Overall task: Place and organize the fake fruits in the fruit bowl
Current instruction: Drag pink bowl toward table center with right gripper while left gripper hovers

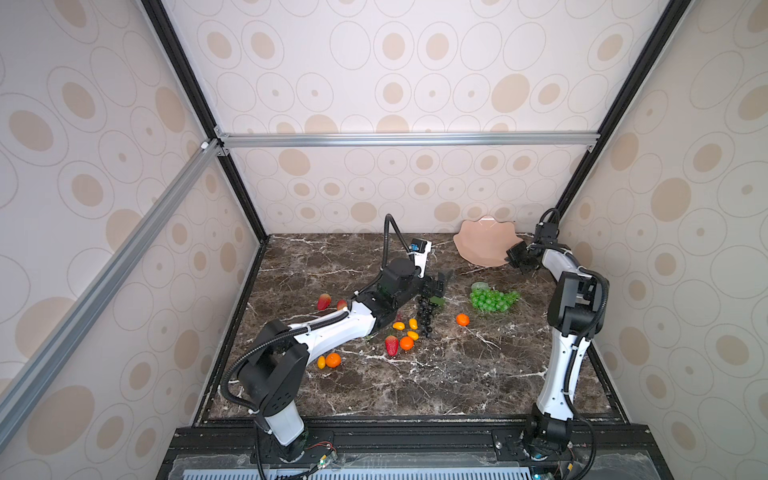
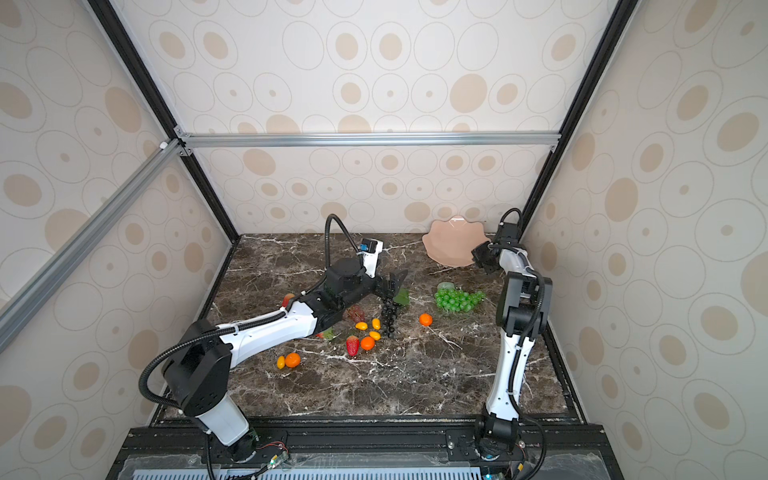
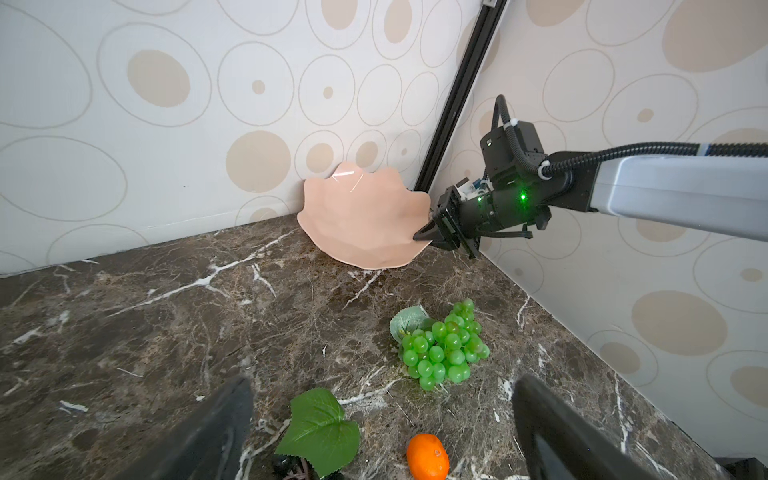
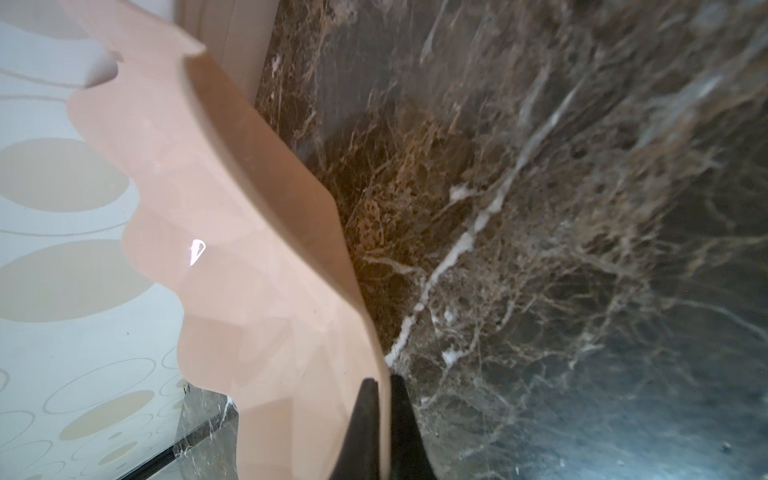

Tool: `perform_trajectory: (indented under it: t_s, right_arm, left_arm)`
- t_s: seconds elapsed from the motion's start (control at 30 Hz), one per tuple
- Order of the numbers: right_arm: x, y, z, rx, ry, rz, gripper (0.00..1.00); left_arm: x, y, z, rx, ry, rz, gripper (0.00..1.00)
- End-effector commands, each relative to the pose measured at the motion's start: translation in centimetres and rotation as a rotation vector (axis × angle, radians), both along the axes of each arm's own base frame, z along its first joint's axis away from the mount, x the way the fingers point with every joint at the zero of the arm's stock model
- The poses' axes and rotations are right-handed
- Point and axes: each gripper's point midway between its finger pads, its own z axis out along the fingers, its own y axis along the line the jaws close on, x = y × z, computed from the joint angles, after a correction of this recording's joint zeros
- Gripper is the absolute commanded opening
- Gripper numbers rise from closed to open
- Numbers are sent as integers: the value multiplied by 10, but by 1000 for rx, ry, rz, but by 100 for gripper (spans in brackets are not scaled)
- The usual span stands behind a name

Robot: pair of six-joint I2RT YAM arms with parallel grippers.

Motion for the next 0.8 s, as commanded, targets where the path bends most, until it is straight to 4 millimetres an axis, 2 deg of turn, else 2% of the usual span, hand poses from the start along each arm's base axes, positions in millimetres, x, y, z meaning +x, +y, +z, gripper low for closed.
perform_trajectory:
  t_s: [0.0,0.1,0.2,0.47,0.77]
  right_arm:
    - [-6,5,31,22,-46,9,0]
    - [-11,18,43,57,-73,20,0]
    - [-16,40,50,92,-77,52,0]
    - [-21,125,64,181,-122,154,0]
    - [-29,228,65,184,-94,314,0]
  left_arm:
    - [-1,22,19,-1,-41,43,98]
    - [-2,44,20,-12,-39,77,98]
    - [-4,68,16,-12,-30,115,98]
    - [-9,132,7,-31,1,219,98]
    - [-20,191,-3,-36,16,377,98]
